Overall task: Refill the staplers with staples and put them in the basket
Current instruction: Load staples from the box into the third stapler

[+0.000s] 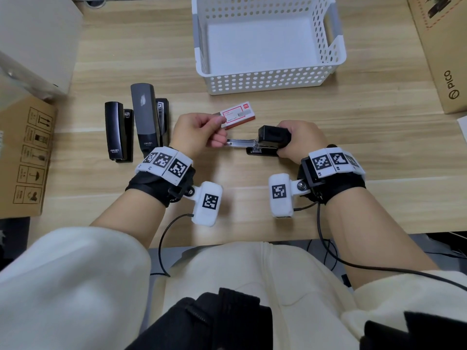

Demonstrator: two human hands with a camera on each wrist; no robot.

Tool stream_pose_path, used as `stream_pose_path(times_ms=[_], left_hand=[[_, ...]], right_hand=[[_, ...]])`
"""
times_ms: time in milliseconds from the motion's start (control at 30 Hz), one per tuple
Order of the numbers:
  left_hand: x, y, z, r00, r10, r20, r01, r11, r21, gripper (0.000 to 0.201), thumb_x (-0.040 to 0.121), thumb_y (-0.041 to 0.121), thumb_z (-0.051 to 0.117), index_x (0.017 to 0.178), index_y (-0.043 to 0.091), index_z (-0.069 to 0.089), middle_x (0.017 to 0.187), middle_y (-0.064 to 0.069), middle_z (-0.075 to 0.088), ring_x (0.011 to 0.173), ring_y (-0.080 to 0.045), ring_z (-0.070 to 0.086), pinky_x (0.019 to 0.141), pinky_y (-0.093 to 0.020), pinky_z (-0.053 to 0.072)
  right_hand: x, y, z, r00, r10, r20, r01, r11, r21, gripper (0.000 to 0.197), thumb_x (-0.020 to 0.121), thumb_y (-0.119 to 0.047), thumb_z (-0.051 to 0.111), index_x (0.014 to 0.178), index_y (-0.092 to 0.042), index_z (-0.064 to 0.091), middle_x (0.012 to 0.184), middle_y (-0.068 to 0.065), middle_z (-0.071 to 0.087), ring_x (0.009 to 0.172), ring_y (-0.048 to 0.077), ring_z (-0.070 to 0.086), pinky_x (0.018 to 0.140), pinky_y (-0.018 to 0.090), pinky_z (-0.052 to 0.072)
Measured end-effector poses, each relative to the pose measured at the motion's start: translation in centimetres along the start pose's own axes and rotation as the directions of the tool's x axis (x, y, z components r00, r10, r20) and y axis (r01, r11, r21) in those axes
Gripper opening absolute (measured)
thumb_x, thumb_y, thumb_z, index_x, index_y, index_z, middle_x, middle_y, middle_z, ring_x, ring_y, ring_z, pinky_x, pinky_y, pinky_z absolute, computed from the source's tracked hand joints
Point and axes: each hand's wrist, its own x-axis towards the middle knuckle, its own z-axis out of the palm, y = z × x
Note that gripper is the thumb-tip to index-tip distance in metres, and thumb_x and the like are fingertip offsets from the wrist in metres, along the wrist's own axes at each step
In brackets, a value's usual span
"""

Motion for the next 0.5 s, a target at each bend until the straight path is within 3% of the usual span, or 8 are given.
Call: stream_pose_path(times_ms=[167, 300, 400, 500], left_hand=[[0.03, -0.01, -0.2, 0.998, -0.054, 0.026, 0.058, 0.977, -0.204, 0.023, 0.097, 0.016, 0.041, 0.089, 0.008, 0.06, 0.049, 0.006, 0.063, 0.046, -0.001, 0.058, 0.05, -0.008, 0.048], [-0.05, 0.12, -0.28, 0.999, -0.039, 0.037, 0.047, 0.968, -0.246, 0.02, 0.098, 0.014, 0.039, 0.11, 0.008, 0.054, 0.05, 0.006, 0.063, 0.046, -0.002, 0.057, 0.05, -0.009, 0.049], [-0.13, 0.24, -0.38, 0.999, 0.001, 0.048, 0.009, 0.976, -0.217, 0.013, 0.098, 0.015, 0.04, 0.096, 0.016, 0.053, 0.05, 0.005, 0.063, 0.042, -0.002, 0.054, 0.046, -0.012, 0.048], [-0.19, 0.26, -0.32, 0.998, 0.0, 0.062, 0.013, 0.979, -0.202, 0.021, 0.098, 0.016, 0.039, 0.085, 0.016, 0.055, 0.05, 0.006, 0.062, 0.042, -0.001, 0.053, 0.045, -0.012, 0.048]], right_hand=[[-0.1, -0.06, -0.06, 1.0, 0.003, -0.002, -0.003, 1.0, -0.002, 0.032, 0.071, -0.004, 0.065, 0.097, -0.024, 0.064, 0.094, 0.004, 0.067, 0.092, 0.028, 0.06, 0.069, 0.026, 0.039], [-0.09, -0.08, -0.13, 1.0, 0.002, 0.006, -0.002, 1.0, -0.009, 0.033, 0.071, -0.004, 0.065, 0.097, -0.024, 0.063, 0.094, 0.004, 0.067, 0.092, 0.028, 0.06, 0.07, 0.027, 0.04], [-0.07, -0.1, -0.08, 1.0, 0.001, 0.006, -0.001, 1.0, -0.007, 0.033, 0.071, -0.004, 0.065, 0.097, -0.024, 0.063, 0.093, 0.004, 0.067, 0.093, 0.029, 0.06, 0.072, 0.029, 0.044], [-0.05, -0.05, -0.07, 1.0, 0.003, -0.001, -0.003, 1.0, -0.013, 0.033, 0.07, -0.005, 0.065, 0.096, -0.024, 0.064, 0.094, 0.004, 0.067, 0.093, 0.029, 0.06, 0.074, 0.03, 0.045]])
